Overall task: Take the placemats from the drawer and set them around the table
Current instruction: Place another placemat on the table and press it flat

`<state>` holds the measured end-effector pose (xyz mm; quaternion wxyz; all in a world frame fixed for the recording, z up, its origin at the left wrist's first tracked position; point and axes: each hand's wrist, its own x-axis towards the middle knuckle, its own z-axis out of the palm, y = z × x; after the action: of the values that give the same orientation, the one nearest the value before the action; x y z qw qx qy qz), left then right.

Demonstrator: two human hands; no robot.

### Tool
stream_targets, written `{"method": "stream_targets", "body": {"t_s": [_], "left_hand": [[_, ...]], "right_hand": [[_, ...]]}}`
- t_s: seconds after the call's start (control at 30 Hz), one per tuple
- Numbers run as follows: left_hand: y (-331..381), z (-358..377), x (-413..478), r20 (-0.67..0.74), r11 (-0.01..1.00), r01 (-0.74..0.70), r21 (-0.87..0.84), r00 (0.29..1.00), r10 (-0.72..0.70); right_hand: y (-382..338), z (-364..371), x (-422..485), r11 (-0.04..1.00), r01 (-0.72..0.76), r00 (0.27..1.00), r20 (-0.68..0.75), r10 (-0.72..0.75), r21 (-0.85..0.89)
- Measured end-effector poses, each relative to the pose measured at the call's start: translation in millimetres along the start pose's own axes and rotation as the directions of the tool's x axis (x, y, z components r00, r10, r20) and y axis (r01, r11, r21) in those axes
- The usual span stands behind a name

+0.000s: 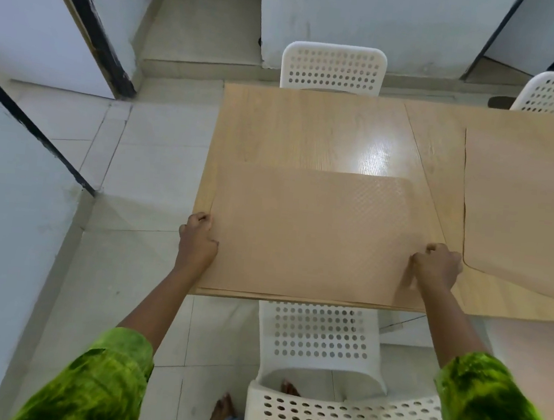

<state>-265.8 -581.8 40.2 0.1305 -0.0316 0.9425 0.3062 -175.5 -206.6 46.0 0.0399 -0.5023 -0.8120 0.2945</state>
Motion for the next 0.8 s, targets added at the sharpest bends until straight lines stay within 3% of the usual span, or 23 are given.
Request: {"method": "stream_targets", "body": {"t_s": [0.3,0.47,0.57,0.7,0.8], "left_hand": [[3,4,-3,-0.022,0.993,0.039,0.110,0.999,-0.037],[28,11,-8,-0.152,0.979,0.089,0.185,0.987,-0.061],[61,27,7,-0.158,0.970,-0.094,0.224,0.979,0.132],[106,57,50,0.132,0.843,-0.386,0.375,0.922,0.363],[115,74,82,0.273,0.711,-0.503,0.492,0.864,0.422]], "right_hand": [[5,-1,-6,0.994,0.093,0.996,-0.011,-0.094,-0.057],[-12,6,-16,0.987,0.155,0.986,-0.053,-0.158,-0.044],[-50,26,-29,0.955,0.296,0.954,-0.052,-0.295,0.011],[-106,70,-36,0.817,0.577,0.806,0.166,-0.567,-0.008],[-131,102,-24,0.688,0.712,0.685,0.355,-0.636,-0.140]]}}
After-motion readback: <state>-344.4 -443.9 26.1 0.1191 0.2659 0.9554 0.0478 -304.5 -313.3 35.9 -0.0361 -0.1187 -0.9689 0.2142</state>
